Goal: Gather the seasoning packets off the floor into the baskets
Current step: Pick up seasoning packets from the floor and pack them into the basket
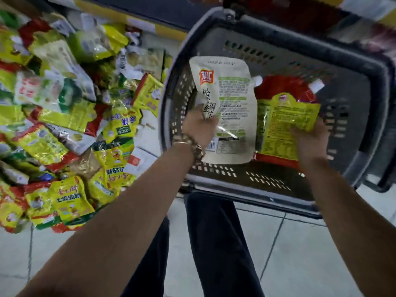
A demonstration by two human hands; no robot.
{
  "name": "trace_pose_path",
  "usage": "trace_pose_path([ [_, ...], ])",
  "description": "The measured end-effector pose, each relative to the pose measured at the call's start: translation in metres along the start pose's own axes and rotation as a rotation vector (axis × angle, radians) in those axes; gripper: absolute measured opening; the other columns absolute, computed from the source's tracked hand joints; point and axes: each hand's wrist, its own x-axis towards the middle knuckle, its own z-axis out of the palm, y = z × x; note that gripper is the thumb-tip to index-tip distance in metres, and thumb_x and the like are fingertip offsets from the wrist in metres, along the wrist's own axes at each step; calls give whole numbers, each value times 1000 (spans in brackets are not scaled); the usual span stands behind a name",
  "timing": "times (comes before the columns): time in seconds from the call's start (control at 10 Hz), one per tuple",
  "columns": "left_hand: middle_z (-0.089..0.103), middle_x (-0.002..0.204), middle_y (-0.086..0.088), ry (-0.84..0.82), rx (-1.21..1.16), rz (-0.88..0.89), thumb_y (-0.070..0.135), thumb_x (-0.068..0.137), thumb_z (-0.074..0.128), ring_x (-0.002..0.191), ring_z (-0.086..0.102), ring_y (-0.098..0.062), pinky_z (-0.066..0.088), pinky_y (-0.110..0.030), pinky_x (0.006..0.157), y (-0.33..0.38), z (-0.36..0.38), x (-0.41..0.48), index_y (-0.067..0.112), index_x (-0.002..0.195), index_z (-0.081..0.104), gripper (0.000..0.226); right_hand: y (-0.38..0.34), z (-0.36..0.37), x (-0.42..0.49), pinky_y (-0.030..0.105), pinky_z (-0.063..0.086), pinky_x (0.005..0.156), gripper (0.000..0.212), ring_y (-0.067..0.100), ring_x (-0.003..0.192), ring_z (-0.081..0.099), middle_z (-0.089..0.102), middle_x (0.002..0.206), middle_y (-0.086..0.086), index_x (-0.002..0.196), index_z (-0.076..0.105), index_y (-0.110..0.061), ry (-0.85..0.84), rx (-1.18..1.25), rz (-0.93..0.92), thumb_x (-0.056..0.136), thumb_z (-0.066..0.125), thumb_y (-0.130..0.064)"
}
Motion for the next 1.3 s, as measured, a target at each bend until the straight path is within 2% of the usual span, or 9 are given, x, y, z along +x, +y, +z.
trace_pose_path([
  [0.1, 64, 100, -17, 2, 97, -145, 15, 90, 55, 80, 51, -20, 43, -26, 63, -28, 42, 55, -3, 114, 59, 30, 32, 14, 45, 30, 48, 85, 26, 16, 96, 59, 64, 102, 1, 106, 64, -16, -31, -79, 41, 83, 60, -5],
  [0.2, 55, 130, -18, -23, 149, -219, 19, 93, 53, 92, 46, -16, 38, -13, 59, -49, 66, 99, 0, 128, 51, 40, 62, 34, 84, 26, 45, 81, 30, 15, 99, 58, 64, 110, 4, 114, 62, -10, -34, -90, 67, 84, 61, -8],
  [0.4, 49, 137, -14, 7, 319, -223, 23, 93, 54, 125, 48, -27, 41, -29, 96, -65, 77, 150, 3, 136, 42, 48, 103, 72, 122, 14, 39, 77, 39, 13, 101, 54, 61, 113, 3, 123, 57, -9, -23, -68, 77, 84, 63, -8],
  [0.6, 53, 131, -10, 198, 519, -97, 23, 90, 57, 121, 51, -23, 41, -27, 98, -94, 67, 191, 7, 132, 42, 48, 126, 97, 133, 18, 37, 81, 47, 23, 111, 57, 60, 123, 5, 128, 49, -10, 57, -33, 137, 84, 64, -14],
  [0.7, 53, 130, -3, 221, 478, 24, 12, 85, 60, 119, 52, -18, 41, -32, 102, -103, 66, 188, 13, 139, 29, 62, 125, 103, 130, 23, 36, 91, 64, 25, 126, 45, 44, 141, 9, 144, 32, -13, 122, -218, 88, 87, 61, -16],
  [0.8, 23, 152, -11, 233, 752, 201, 28, 81, 61, 136, 32, -31, 33, -51, 109, -116, 63, 189, 25, 146, 11, 82, 123, 111, 120, 47, 18, 113, 81, 31, 144, 15, 13, 158, 11, 151, 16, -24, -51, -650, -134, 86, 63, -39],
  [0.9, -5, 158, -11, -103, 1181, 351, 47, 84, 60, 144, -2, -35, 7, -49, 117, -120, 72, 180, 27, 150, 4, 89, 123, 129, 116, 57, 3, 114, 91, 34, 146, -8, -14, 158, 14, 151, 4, -32, -366, -825, -250, 84, 63, -47],
  [1.0, -19, 156, -6, -269, 1296, 283, 55, 86, 53, 143, -13, -34, 5, -55, 114, -116, 80, 180, 28, 149, -8, 92, 124, 140, 119, 58, 2, 114, 96, 34, 144, -15, -22, 155, 16, 150, -2, -35, -377, -841, -254, 83, 67, -42],
  [1.3, -17, 157, -8, -299, 1246, 131, 61, 85, 50, 144, -9, -33, 12, -55, 115, -101, 82, 188, 27, 150, -5, 92, 112, 132, 119, 55, 1, 115, 94, 31, 145, -14, -22, 156, 13, 150, -1, -35, -419, -905, -217, 85, 66, -35],
])
